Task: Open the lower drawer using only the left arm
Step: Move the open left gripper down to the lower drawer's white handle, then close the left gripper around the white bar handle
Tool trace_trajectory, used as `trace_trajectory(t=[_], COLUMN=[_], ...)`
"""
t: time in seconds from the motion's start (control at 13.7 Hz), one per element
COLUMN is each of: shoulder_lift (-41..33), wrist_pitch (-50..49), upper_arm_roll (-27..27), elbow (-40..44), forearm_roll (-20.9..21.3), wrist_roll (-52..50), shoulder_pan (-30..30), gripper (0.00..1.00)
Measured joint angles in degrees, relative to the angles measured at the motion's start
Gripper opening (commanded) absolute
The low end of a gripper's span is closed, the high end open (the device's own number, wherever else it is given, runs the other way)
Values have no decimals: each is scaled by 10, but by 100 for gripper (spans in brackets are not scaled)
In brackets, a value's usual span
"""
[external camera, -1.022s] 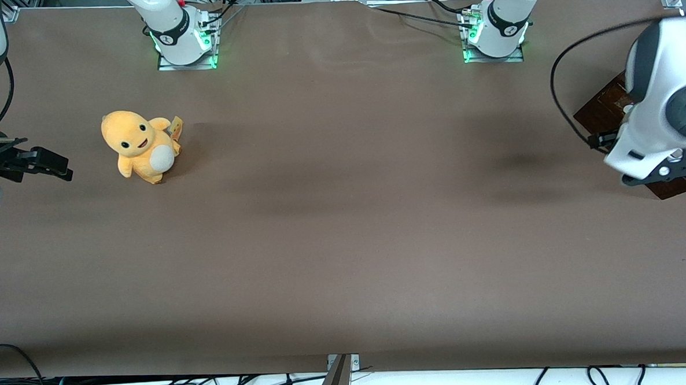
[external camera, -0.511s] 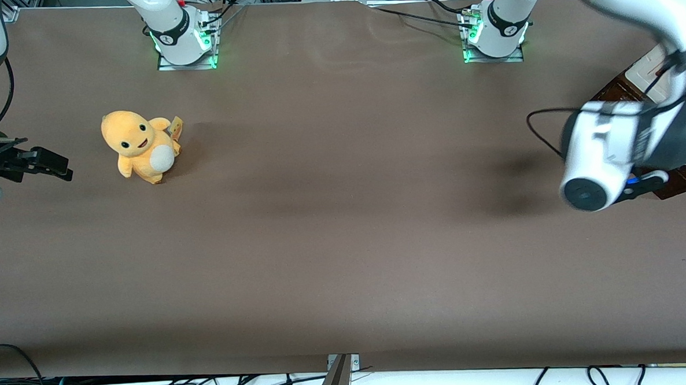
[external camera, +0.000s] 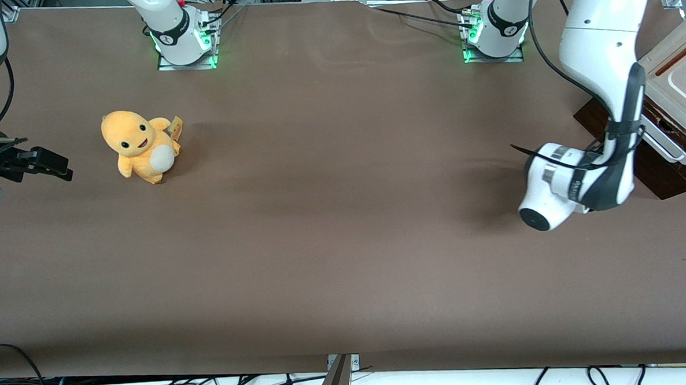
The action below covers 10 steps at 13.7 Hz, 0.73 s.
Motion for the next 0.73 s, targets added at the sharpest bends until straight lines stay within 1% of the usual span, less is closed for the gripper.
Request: trace_trajectory(t=[0.07, 0.29, 0.44, 0.58, 0.73], shoulder_lift=[0, 4, 20, 36, 45], wrist_pitch=[1, 5, 6, 22, 28], upper_arm_roll=[0, 0, 0, 0, 1], elbow=[2, 0, -1, -1, -5], forearm_roll=[0, 2, 33, 55, 75], wrist_roll=[0, 0, 0, -2, -8], shoulder_pan=[17, 50, 58, 66, 75], gripper=[93, 92, 91, 83, 81])
